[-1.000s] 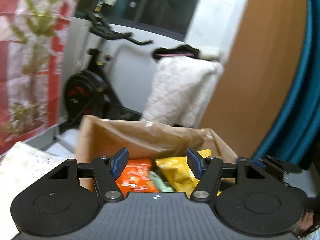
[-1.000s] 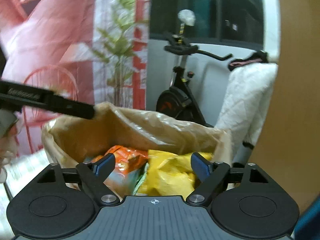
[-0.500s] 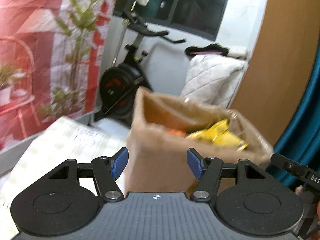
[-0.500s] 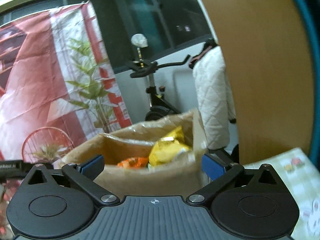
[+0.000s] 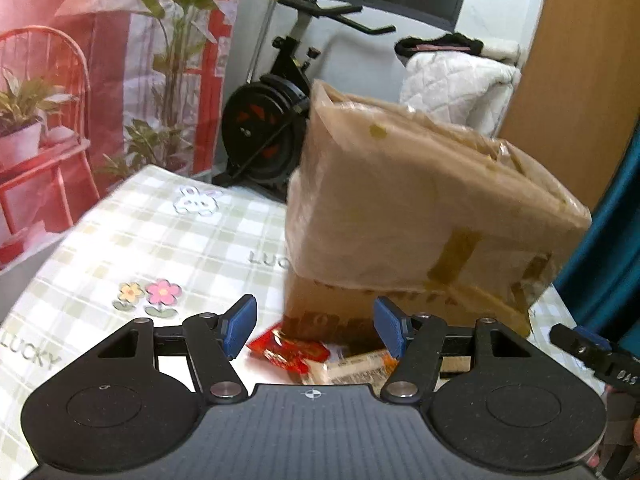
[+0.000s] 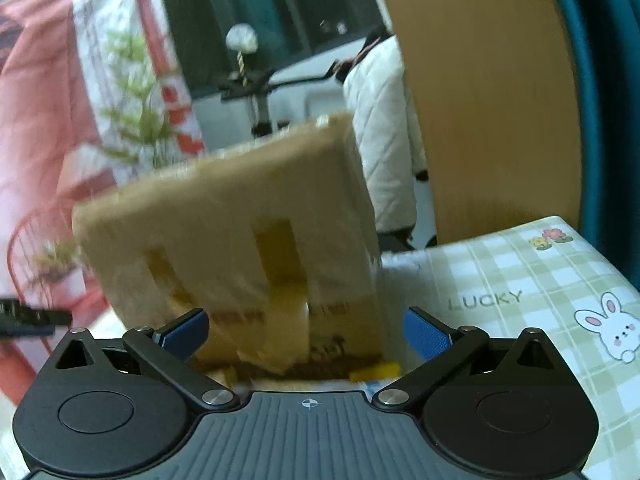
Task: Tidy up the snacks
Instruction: 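Return to the pile and grasp the blue-and-white packet with both grippers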
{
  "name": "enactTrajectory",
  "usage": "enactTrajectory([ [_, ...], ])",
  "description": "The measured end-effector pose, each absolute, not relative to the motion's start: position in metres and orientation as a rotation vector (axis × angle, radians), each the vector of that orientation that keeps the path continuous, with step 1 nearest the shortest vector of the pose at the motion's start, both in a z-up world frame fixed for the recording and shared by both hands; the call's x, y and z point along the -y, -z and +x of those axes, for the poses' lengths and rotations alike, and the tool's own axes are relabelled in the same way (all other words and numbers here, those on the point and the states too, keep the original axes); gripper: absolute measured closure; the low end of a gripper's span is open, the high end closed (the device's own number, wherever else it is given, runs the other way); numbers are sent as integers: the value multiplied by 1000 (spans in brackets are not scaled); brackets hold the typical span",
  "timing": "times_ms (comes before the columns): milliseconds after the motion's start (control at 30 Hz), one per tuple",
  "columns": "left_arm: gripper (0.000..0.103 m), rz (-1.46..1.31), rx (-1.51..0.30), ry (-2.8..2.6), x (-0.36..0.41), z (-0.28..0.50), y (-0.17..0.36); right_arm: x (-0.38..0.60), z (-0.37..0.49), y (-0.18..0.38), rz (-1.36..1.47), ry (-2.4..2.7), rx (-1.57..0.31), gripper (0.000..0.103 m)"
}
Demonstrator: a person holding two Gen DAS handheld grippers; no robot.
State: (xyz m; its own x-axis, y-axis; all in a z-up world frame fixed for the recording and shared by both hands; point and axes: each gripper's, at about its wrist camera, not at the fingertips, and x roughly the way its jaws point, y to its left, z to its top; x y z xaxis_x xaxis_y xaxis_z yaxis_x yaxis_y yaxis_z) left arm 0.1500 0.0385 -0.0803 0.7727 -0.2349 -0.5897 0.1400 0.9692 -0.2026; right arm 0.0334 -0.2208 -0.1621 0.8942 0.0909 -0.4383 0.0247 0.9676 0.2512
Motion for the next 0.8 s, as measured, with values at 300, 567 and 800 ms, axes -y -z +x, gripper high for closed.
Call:
enactTrajectory([
  [300,37,-111,-703,361,15,155,97,243,29,173,163,-77,-593,15],
  [567,38,-120,-811,548,72,157,122,255,29,189,25,-168,-709,42],
  [800,44,-104,-906,625,107,161,143,245,35,198,-23,-273,-763,50],
])
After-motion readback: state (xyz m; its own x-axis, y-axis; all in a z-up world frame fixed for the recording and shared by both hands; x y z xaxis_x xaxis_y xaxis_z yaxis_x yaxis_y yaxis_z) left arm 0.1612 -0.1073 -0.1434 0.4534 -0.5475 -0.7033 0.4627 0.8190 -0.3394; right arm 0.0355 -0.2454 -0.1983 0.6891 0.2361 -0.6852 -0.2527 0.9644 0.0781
